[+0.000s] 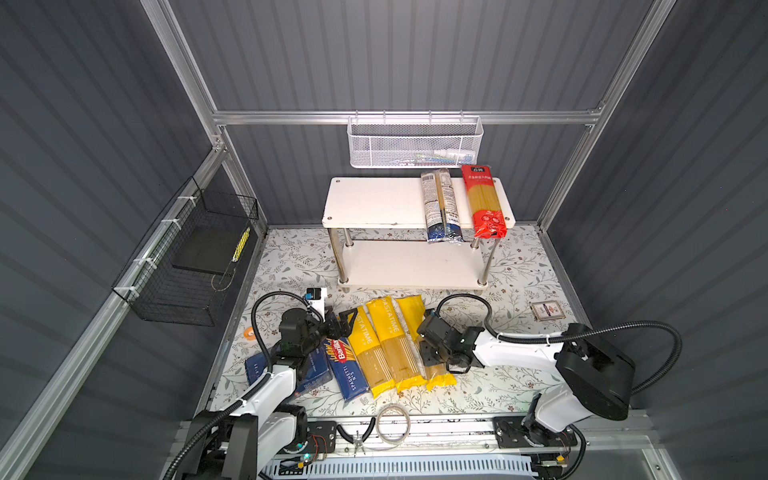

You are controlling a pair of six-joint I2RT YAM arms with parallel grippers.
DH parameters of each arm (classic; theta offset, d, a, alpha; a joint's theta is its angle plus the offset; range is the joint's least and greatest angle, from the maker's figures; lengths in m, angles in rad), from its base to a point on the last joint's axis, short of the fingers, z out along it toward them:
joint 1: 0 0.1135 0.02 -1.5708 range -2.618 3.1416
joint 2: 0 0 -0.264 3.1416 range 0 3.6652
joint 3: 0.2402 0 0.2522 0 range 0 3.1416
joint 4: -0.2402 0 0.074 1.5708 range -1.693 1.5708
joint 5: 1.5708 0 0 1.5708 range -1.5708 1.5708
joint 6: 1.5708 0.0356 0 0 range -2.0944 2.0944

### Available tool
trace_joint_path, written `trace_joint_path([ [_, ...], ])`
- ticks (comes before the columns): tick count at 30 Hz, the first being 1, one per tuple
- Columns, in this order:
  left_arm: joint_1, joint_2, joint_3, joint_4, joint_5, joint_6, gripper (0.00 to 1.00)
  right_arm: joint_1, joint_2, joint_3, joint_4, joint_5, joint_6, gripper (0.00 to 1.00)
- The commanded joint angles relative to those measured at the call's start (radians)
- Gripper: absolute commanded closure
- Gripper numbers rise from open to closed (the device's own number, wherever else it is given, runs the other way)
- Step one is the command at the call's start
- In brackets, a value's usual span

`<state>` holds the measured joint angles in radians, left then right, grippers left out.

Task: Place and organize the pasta boxes and bags onto the shelf
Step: 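Close the right gripper around the end of the yellow PASTATIME bag, then lift the yellow PASTATIME bag upright off the table with the right gripper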

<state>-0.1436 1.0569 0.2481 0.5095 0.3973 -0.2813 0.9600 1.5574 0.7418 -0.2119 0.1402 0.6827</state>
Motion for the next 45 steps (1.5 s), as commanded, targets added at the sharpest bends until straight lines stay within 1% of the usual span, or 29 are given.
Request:
trace_joint_path([
  [1,-0.005,-0.002,0.031,-0.016,0.007,0.012,0.0,0.005,-0.009,-0.023,-0.005,-0.054,0.027,0.51],
  [17,-0.005,-0.016,0.029,-0.027,0.001,0.014,0.0,0.006,-0.03,-0.027,-0.003,-0.037,0.044,0.54],
  [21,-0.005,-0.011,0.036,-0.032,0.003,0.017,0.0,0.005,-0.044,-0.033,0.003,-0.018,0.039,0.56],
  [26,-0.005,-0.006,0.032,-0.027,-0.004,0.017,0.0,0.006,-0.054,-0.025,0.008,-0.03,0.028,0.58],
  [30,-0.005,0.0,0.036,-0.026,0.005,0.016,0.0,0.005,-0.08,-0.044,0.048,-0.039,0.037,0.62],
  [36,-0.005,-0.004,0.033,-0.027,-0.004,0.016,0.0,0.005,-0.125,-0.046,0.046,-0.022,0.029,0.65],
  [45,-0.005,0.007,0.035,-0.023,-0.001,0.012,0.0,0.005,-0.18,-0.025,0.006,-0.026,0.009,0.67],
])
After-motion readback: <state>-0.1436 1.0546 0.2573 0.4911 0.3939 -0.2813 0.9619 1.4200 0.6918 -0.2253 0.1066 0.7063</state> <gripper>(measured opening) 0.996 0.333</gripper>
